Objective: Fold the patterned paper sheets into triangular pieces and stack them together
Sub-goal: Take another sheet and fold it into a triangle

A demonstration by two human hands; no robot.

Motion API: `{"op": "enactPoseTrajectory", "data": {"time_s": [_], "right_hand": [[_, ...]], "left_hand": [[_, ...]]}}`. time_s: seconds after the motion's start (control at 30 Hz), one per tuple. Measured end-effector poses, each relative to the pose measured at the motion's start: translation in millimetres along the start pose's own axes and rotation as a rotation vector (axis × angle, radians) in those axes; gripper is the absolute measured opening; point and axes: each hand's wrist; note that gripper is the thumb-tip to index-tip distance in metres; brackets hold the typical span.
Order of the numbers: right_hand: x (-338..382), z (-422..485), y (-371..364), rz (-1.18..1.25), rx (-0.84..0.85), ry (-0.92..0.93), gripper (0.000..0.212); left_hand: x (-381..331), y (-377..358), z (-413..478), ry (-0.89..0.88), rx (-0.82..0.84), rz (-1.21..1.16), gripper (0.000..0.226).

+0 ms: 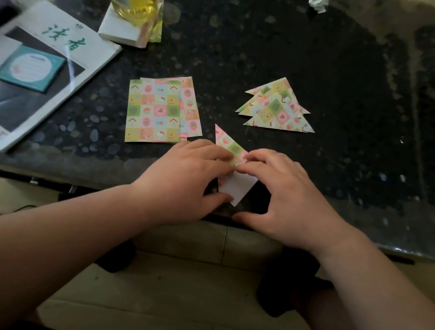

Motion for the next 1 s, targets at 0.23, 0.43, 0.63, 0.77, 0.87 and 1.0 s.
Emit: {"op": "enactPoseTrajectory", "data": {"time_s": [0.23,0.43,0.63,0.77,0.87,1.0], "right_hand": [[-1,1,7,0.115,-0.029,-0.08,0.073],[-4,6,9,0.406,-0.173,-0.191,0.054],[-4,7,8,0.517,-0.15,-0.284,0.05],[-7,6,6,0.449,-0.135,-0.254,0.044],[-4,5,6,0.434,-0.088,-0.217,0.043],[2,1,8,0.358,-0.039,-0.143,0.043]], "left_hand": [[-7,11,4,-0.073,0.071,-0.084,0.066],[-10,25,12,-0.004,0.159,-0.308,0.072],[-3,25,6,-0.103,0.356,-0.146,0.087],[5,16,-1,-0.143,0.352,-0.127,0.081],[10,10,-4,-0.123,0.179,-0.204,0.043],[10,8,-2,-0.147,0.103,-0.226,0.023]]}}
Point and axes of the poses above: each hand's wrist, its own z-axis towards the middle knuckle, its own y-axis out of the back of the hand, x = y × z, and after that the axes turned 5 degrees about z, right-handed
